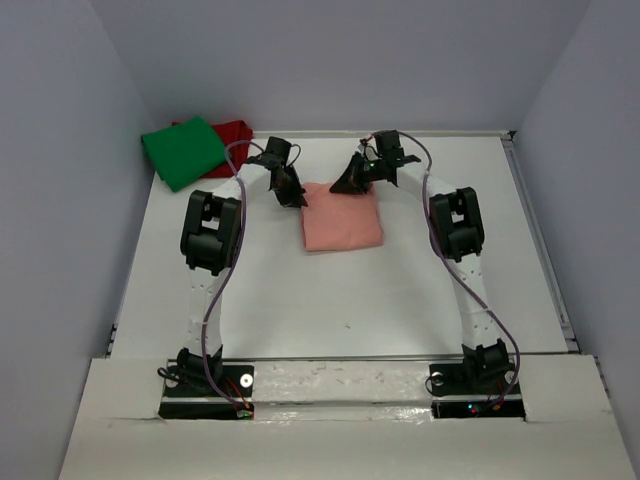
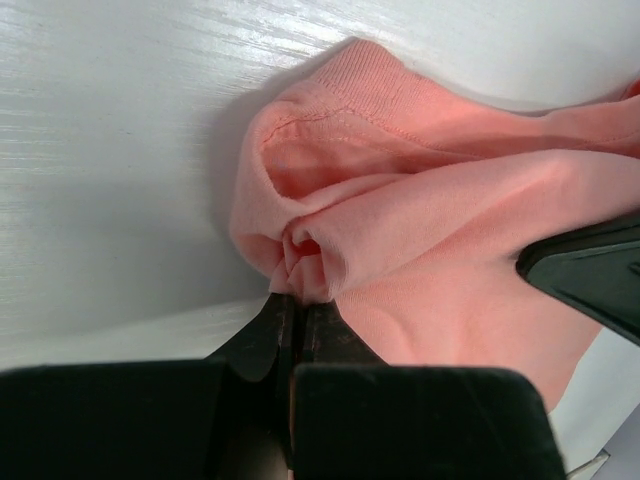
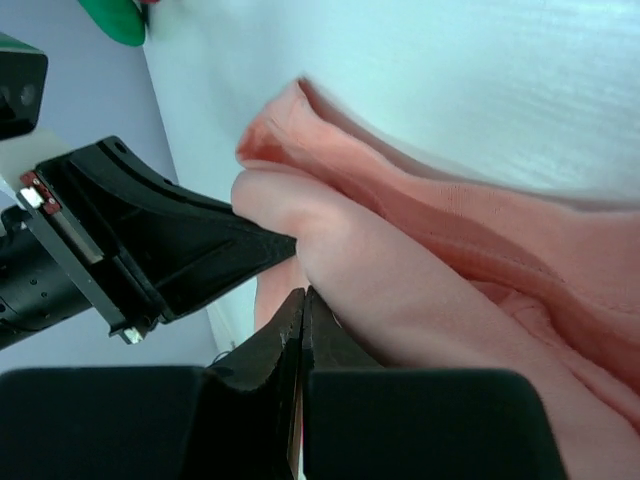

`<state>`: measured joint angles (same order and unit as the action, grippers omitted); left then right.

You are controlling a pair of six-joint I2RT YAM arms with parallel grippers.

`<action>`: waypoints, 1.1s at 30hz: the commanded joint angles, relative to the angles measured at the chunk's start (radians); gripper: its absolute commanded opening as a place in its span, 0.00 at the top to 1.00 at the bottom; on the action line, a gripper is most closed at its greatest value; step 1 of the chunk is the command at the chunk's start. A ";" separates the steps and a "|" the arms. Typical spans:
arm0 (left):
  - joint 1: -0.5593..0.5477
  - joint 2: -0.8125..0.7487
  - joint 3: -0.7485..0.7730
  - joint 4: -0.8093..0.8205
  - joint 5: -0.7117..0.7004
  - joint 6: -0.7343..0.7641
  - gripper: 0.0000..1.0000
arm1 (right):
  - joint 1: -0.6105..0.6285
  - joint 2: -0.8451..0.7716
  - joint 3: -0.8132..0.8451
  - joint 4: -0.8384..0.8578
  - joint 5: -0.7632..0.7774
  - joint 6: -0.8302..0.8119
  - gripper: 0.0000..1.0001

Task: Fold and stack the t-shirts
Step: Put the neatly folded tshirt into the corner of the board with the left arm

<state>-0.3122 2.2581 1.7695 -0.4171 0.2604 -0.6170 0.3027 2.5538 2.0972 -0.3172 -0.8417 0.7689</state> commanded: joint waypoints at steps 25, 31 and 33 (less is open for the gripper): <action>0.001 -0.014 0.011 -0.032 0.000 0.040 1.00 | -0.140 -0.144 -0.069 -0.381 0.631 -0.413 1.00; 0.002 -0.003 0.028 -0.040 0.007 0.042 1.00 | -0.221 -0.144 -0.011 -0.407 0.642 -0.431 1.00; 0.002 -0.002 0.031 -0.042 0.008 0.042 1.00 | -0.241 -0.144 0.001 -0.411 0.647 -0.436 1.00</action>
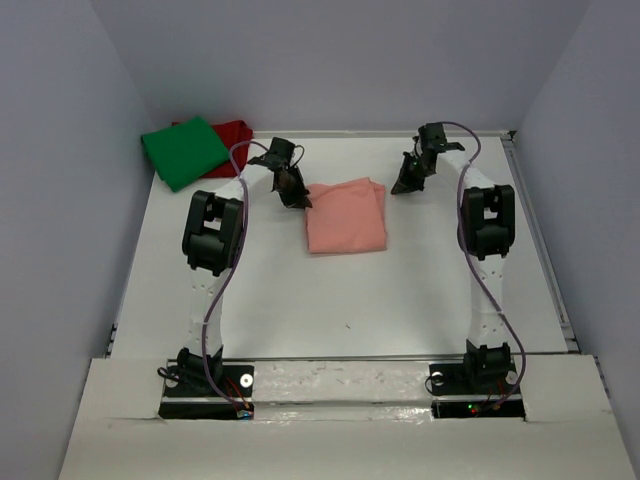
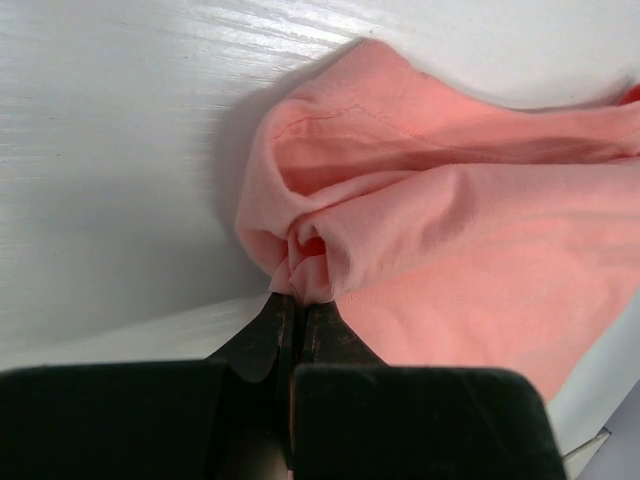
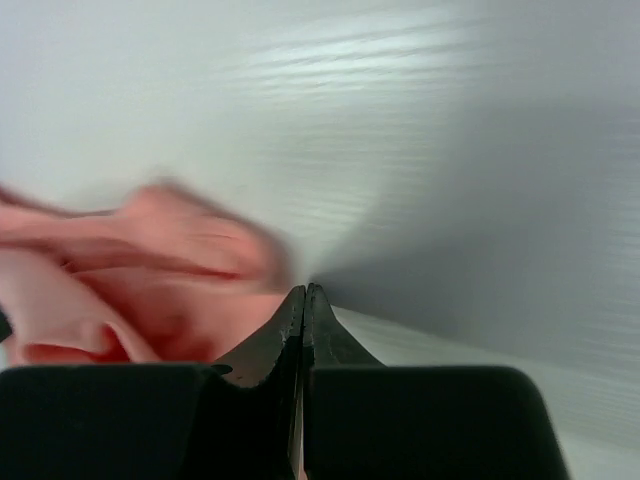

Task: Fold and stack the t-shirts
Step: Put the neatly folded tshirt into the corner of the board with the left arm

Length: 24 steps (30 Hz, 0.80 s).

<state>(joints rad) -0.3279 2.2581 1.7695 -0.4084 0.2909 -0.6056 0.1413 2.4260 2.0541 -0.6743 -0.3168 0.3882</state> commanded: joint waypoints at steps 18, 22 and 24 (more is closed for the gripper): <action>0.020 0.037 0.149 -0.115 -0.044 0.059 1.00 | -0.126 -0.180 -0.017 -0.048 -0.163 -0.014 0.46; 0.020 0.055 0.223 -0.174 -0.084 0.101 1.00 | -0.126 -0.293 -0.119 -0.005 -0.220 -0.014 0.45; 0.021 0.054 0.237 -0.193 -0.111 0.116 1.00 | -0.126 -0.323 -0.143 0.001 -0.231 -0.009 0.45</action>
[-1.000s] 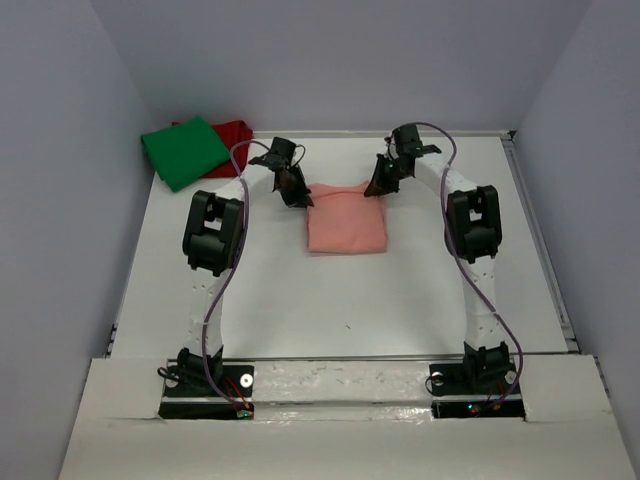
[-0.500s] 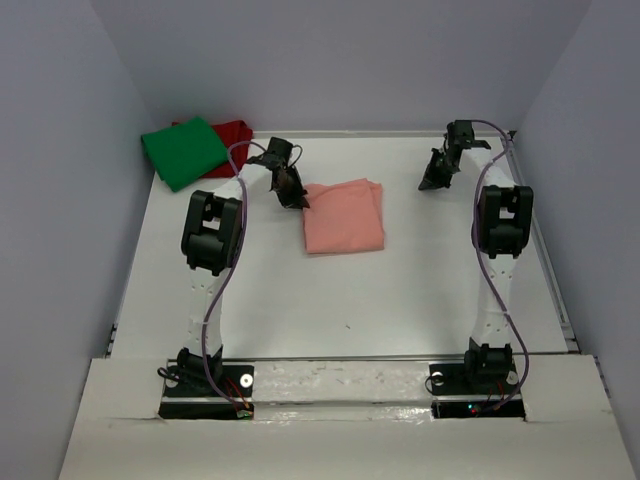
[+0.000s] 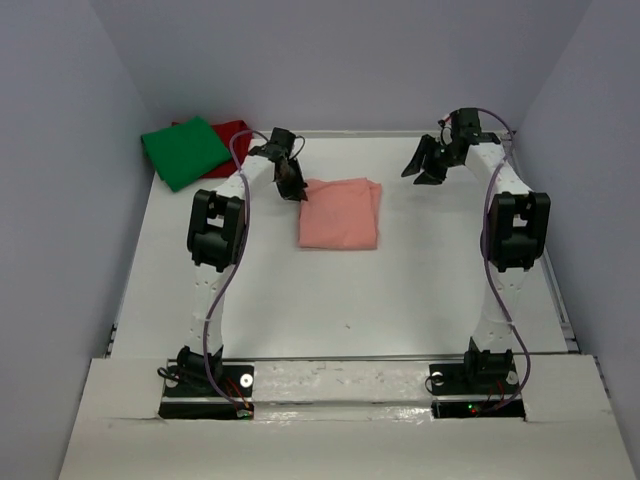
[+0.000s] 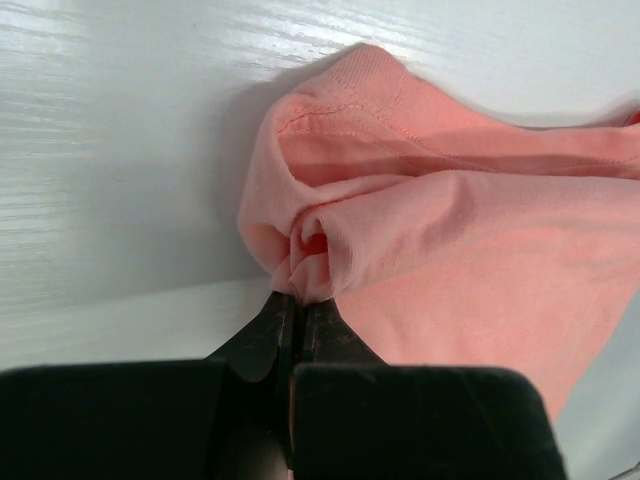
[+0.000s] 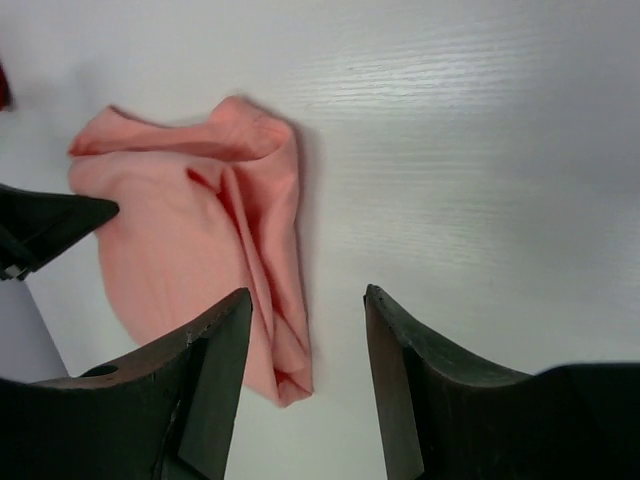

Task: Fold and stack the t-shirts
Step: Put the neatly folded tshirt into the corner of the board with the left arm

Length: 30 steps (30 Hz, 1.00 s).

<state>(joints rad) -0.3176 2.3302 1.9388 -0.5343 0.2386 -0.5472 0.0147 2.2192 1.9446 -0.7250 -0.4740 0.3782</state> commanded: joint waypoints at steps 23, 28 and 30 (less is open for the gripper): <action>0.140 -0.006 0.388 -0.181 -0.263 0.266 1.00 | 0.001 -0.208 -0.137 0.087 -0.144 0.037 0.45; 0.155 -0.008 0.381 -0.110 -0.297 0.291 1.00 | 0.001 -0.230 -0.168 0.088 -0.150 0.039 0.45; 0.164 -0.011 0.382 -0.069 -0.315 0.297 1.00 | 0.001 -0.236 -0.179 0.087 -0.155 0.039 0.46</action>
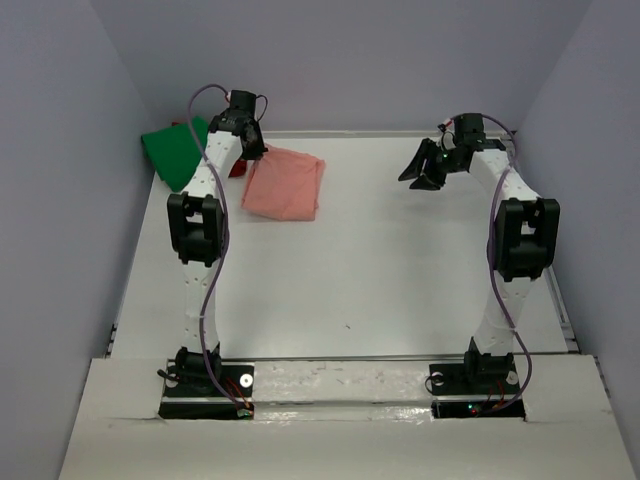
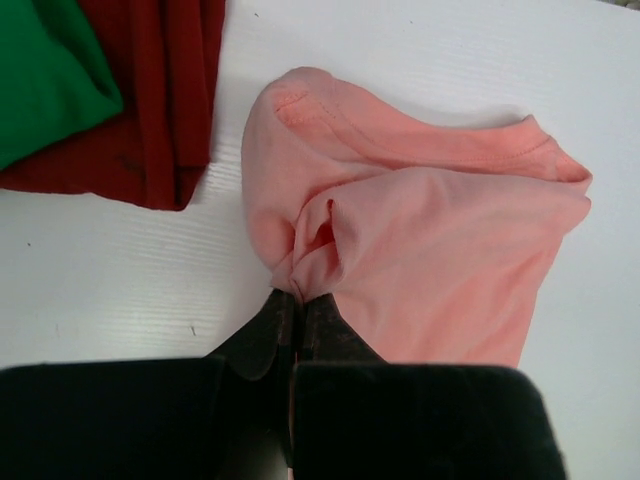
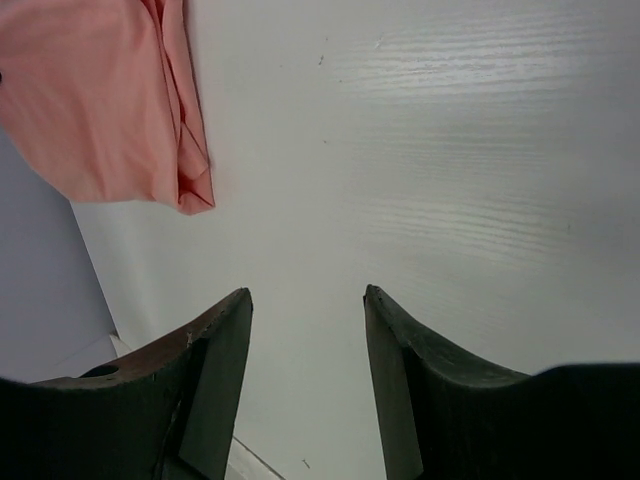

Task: Fold and stack the t-shirts
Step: Put the neatly folded tshirt into the corner of the board with the left arm

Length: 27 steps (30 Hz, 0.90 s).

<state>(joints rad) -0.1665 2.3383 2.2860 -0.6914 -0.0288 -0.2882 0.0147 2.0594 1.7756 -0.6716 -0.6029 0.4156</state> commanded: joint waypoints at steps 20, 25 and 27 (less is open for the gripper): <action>0.266 0.021 0.139 0.291 -0.115 0.049 1.00 | 0.087 -0.206 -0.151 -0.019 -0.023 0.032 0.46; 0.312 0.021 0.165 0.348 -0.114 0.035 1.00 | 0.117 -0.212 -0.163 -0.026 -0.014 0.043 0.46; 0.321 0.024 0.185 0.371 -0.123 0.037 1.00 | 0.126 -0.209 -0.166 -0.028 -0.011 0.046 0.46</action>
<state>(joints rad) 0.1387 2.3978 2.3871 -0.4526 -0.1078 -0.2474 0.1184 1.9007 1.6196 -0.6987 -0.6167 0.4496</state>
